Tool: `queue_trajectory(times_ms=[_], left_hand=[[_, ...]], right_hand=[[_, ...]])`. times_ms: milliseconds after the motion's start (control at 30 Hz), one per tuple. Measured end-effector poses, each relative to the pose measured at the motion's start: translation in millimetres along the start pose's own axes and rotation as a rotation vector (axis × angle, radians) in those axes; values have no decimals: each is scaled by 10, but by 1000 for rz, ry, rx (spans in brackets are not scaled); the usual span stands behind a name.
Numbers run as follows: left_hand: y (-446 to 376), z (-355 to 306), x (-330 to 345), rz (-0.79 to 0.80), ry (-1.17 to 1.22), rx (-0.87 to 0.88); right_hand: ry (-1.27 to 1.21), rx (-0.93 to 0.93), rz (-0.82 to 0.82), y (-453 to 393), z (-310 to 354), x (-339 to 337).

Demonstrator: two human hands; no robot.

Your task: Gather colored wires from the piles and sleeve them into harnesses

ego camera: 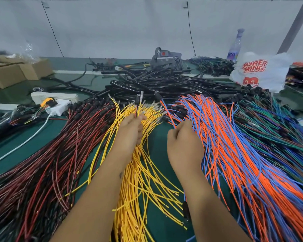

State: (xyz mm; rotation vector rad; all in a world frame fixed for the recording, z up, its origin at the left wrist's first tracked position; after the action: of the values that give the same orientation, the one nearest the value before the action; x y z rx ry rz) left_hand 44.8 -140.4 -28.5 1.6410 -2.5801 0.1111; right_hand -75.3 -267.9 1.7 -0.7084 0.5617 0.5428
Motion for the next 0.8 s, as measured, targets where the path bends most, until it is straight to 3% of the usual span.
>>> queue_trajectory(times_ms=[133,367,600,800], left_hand=[[35,-116,-55,-36,5,128],[-16,-58,7,23,209,24],[27,-110,-26,-34,214,82],[58,-113,-82,-106,-77,121]], right_hand=[[-172,-25,-13,31,77,-32],[-298,-95,97,94,196,144],[-262,-126,340,190,290,397],[-314,-139,389,222,331,439]])
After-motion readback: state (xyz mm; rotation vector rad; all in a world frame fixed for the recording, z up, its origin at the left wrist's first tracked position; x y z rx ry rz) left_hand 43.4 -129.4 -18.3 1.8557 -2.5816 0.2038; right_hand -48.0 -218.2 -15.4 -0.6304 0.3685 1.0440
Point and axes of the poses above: each hand's wrist, its own y-axis away from the middle knuckle, its own x-axis out of the palm, z = x × y, the point moved 10 cm from there along -y, towards the middle knuckle, and after that the axes turned 1 degree about -y, right-handed, at the moved point
